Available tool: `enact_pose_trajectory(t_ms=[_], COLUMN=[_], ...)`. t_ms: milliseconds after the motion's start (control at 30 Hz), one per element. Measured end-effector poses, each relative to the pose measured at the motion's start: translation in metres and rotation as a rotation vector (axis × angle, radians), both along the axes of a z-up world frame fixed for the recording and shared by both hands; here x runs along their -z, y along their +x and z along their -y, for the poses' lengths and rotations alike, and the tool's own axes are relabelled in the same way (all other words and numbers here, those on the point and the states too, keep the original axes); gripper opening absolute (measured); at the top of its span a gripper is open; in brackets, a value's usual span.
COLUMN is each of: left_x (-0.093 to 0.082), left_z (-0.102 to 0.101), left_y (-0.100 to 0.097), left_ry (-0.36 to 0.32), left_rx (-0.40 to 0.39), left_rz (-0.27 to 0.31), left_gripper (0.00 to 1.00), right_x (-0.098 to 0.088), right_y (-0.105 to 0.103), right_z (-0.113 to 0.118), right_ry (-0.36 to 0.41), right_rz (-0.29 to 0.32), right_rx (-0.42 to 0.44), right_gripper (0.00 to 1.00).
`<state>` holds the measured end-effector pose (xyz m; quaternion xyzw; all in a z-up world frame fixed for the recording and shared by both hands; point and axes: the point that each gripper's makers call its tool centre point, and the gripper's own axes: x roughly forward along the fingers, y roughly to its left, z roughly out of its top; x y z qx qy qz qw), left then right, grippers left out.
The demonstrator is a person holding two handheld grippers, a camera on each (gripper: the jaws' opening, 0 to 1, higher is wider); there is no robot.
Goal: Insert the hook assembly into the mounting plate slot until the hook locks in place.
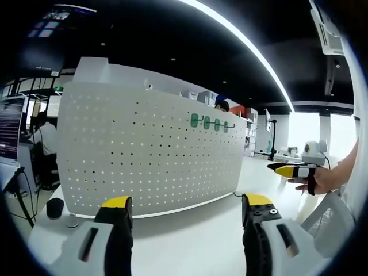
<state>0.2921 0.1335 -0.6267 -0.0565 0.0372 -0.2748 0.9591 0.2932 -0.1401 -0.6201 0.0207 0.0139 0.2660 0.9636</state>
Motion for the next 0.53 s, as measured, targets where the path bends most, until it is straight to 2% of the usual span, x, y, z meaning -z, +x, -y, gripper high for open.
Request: enact_pose_trajectory(t_ms=[533], left_x=[0.0010], left_z=[-0.0003], left_y=[0.0008], left_ry=[-0.004], left_rx=[0.000], left_rz=[-0.005], left_gripper=[0.79], right_x=[0.0025], right_y=[-0.0001], right_z=[-0.0029], right_ry=[-0.007], right_rz=[-0.008], right_rx=[-0.011], right_gripper=[0.57])
